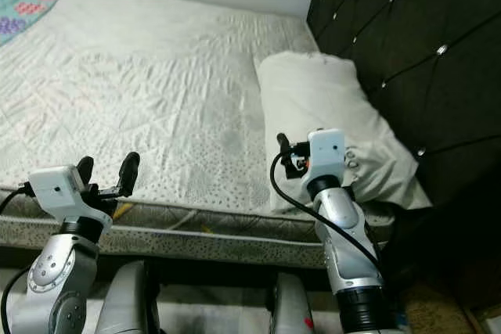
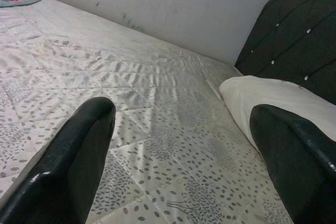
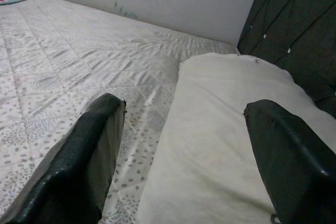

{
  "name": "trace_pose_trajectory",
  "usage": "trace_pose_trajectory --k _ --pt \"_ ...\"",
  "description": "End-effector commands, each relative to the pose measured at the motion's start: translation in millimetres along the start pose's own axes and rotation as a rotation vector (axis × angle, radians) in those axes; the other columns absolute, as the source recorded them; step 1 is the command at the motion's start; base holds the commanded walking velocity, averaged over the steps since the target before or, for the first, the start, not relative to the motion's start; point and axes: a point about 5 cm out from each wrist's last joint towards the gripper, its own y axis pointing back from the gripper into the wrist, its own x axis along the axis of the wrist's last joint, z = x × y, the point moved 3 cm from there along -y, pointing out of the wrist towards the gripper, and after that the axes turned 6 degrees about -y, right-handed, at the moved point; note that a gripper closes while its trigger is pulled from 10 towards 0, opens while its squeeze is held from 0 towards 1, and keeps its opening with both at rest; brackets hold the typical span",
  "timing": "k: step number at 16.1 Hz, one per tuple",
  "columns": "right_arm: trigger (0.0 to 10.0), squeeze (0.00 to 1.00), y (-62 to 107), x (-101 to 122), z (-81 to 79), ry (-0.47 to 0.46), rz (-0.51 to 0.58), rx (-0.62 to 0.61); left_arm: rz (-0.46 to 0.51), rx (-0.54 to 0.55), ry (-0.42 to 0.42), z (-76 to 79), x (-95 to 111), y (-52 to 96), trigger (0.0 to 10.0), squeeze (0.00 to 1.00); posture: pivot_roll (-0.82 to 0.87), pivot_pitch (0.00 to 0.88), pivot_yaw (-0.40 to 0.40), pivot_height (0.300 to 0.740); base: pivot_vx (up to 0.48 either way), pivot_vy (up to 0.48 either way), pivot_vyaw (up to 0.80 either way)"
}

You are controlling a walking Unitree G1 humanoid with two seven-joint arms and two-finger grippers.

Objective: Clean up the room

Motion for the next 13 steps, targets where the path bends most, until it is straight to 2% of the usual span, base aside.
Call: trace_pose_trajectory --k 1,11,13 --pt "10.0 0.00 -1.1 3 4.1 -0.002 0.004 -0.011 0.003 -0.017 0.007 5.4 -1 -2.3 10.0 0.00 -0.02 0.000 -0.110 0.621 0.000 0.000 0.00" --pt "10.0 0.00 -3.9 -3 3.5 0.005 -0.005 -0.003 0.002 -0.038 0.009 11.2 -6 -6.3 10.0 0.00 -0.02 0.000 -0.102 0.739 0.000 0.000 0.00" --pt "10.0 0.00 -6.2 -4 2.4 0.002 -0.007 -0.003 -0.006 -0.040 0.006 10.6 -11 -10.6 10.0 0.00 -0.03 0.000 -0.099 0.740 0.000 0.000 0.00"
